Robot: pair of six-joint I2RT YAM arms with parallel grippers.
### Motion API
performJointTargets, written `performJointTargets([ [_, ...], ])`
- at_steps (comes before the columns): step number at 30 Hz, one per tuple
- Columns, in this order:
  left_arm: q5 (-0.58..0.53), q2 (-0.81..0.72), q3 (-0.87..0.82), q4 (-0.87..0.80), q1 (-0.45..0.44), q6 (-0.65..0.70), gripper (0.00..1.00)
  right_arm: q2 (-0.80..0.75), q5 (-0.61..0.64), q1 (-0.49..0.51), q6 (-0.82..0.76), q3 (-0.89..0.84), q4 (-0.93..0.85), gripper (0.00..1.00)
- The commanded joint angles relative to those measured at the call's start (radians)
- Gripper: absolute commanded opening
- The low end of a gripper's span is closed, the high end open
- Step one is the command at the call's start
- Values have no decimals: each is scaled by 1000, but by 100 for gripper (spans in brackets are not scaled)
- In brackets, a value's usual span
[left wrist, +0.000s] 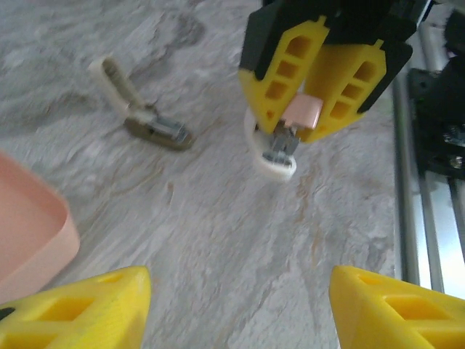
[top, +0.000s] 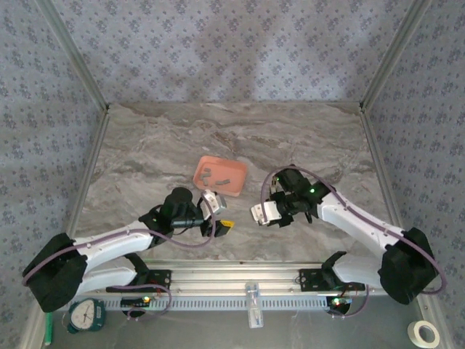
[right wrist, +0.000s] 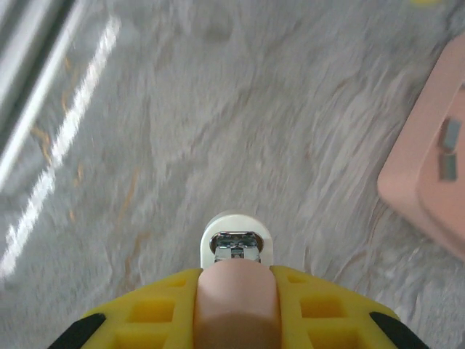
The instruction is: Load the staples into the stapler
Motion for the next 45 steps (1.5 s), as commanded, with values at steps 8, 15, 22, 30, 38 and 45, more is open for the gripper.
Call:
performJointTargets([
  [8, 122, 59, 21, 145, -45, 180, 67, -43, -192, 75, 220, 18, 165, 18],
  [15, 125, 50, 19, 177, -56, 197, 65, -38, -234, 81, 261, 27, 217, 18],
  [22, 129, 58, 31, 182, -56, 203, 53, -32, -253, 83, 290, 35, 256, 18],
  [30, 102, 46, 33, 169, -56, 211, 27, -24, -272, 83, 302, 46, 258, 17],
  [38, 63, 8, 37, 103, -56, 227, 9, -34, -294, 65, 328, 41, 255, 24],
  [45, 60, -20, 40, 79, -56, 229, 1, -35, -303, 56, 371, 24, 277, 38],
])
